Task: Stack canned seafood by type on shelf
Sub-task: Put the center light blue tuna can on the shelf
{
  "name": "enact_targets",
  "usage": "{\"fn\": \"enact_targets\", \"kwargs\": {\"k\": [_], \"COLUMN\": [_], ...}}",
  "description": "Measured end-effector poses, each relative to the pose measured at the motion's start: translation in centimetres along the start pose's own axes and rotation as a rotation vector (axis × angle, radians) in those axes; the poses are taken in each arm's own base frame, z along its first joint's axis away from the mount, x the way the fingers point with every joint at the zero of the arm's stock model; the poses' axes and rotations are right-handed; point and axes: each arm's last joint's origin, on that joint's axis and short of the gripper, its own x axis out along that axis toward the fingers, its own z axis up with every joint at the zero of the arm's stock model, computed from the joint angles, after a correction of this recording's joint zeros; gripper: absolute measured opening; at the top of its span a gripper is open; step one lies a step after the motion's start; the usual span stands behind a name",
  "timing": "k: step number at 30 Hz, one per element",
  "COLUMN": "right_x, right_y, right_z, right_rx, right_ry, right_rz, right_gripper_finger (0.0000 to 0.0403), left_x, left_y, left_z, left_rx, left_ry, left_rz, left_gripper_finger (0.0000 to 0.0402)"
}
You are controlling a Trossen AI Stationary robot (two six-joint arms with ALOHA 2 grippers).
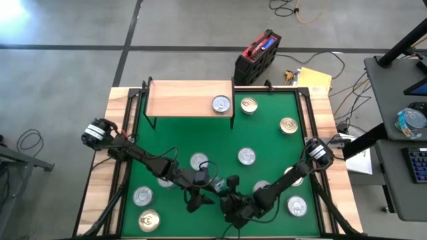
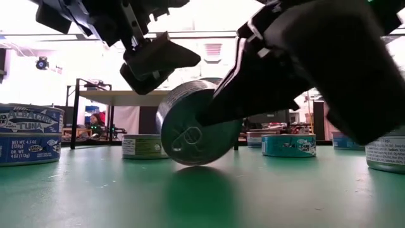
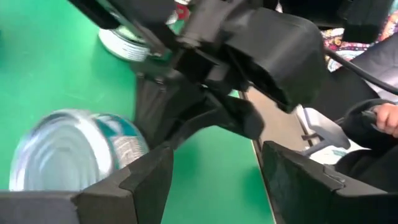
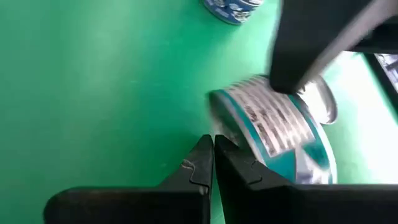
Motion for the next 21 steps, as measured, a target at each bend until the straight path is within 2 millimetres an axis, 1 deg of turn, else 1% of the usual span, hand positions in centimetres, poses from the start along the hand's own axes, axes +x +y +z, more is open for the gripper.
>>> {"fn": "enact_targets", "kwargs": {"k": [15, 21], "right_x": [-0.06, -0.03], "right_y": [0.08, 0.06], "right_z": [-0.04, -0.04], "right_rx": [0.0, 0.0], "right_ry": [0.003, 0.003], "right_rz": [0.01, 0.009], "right_gripper_finger": [0.0009, 0.0009], "left_x": [-0.07, -0.13], "left_y": [0.23, 0.87], "left_z": [-0.08, 0.27], "left_rx": [0.003, 0.009], "left_ry": [0.01, -0.003], "left_rz": [0.031, 0.067], "left_gripper_finger": [0.0231, 0.0231]}}
